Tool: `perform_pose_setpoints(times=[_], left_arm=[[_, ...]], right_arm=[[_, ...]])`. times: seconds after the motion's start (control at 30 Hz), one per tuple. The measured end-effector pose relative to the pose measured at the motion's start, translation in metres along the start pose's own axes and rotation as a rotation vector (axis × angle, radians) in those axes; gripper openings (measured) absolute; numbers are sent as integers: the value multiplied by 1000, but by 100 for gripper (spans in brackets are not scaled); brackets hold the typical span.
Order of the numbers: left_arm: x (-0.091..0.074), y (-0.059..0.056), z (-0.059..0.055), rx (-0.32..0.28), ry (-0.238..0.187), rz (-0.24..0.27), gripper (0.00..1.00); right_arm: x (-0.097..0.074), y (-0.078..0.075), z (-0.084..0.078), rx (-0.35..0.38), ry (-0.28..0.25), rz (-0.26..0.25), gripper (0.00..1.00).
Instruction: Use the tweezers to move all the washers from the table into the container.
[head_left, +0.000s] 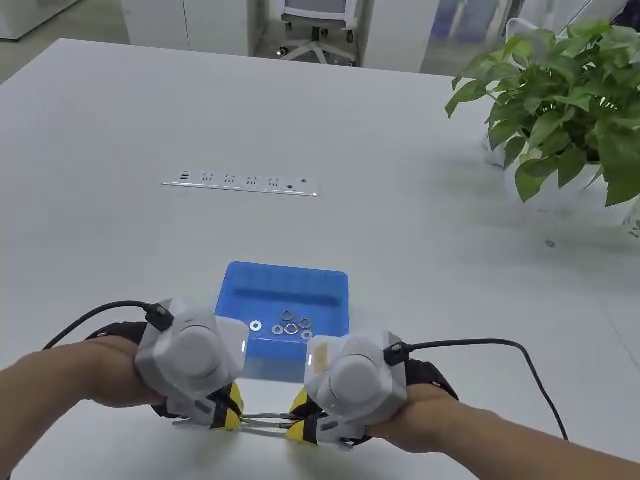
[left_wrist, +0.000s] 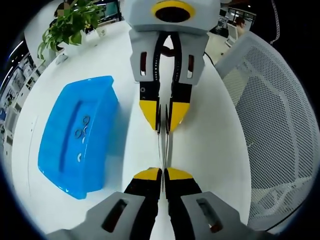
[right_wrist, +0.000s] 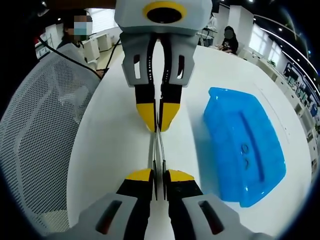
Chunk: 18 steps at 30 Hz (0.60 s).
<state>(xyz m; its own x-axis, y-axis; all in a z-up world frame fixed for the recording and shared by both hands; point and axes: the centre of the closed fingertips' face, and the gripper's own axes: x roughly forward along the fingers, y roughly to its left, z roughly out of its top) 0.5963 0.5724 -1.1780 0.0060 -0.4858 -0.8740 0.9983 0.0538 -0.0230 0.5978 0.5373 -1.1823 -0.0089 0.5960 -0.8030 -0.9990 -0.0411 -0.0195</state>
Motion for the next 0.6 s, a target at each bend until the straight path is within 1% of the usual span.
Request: perform_pose_setpoints(times=[0.17, 0.4, 0.43, 0.6], left_arm=[[2, 0, 0, 2, 1, 0, 7], [5, 5, 4, -9, -7, 13, 8], [5, 5, 6, -14, -13, 10, 8], [7, 3, 6, -14, -12, 9, 8]], right_arm=[[-1, 0, -1, -2, 7, -5, 12], [-3, 0, -5, -8, 24, -13, 12], [-3, -1, -5, -10, 26, -15, 12], [-5, -3, -4, -7, 22, -23, 12]])
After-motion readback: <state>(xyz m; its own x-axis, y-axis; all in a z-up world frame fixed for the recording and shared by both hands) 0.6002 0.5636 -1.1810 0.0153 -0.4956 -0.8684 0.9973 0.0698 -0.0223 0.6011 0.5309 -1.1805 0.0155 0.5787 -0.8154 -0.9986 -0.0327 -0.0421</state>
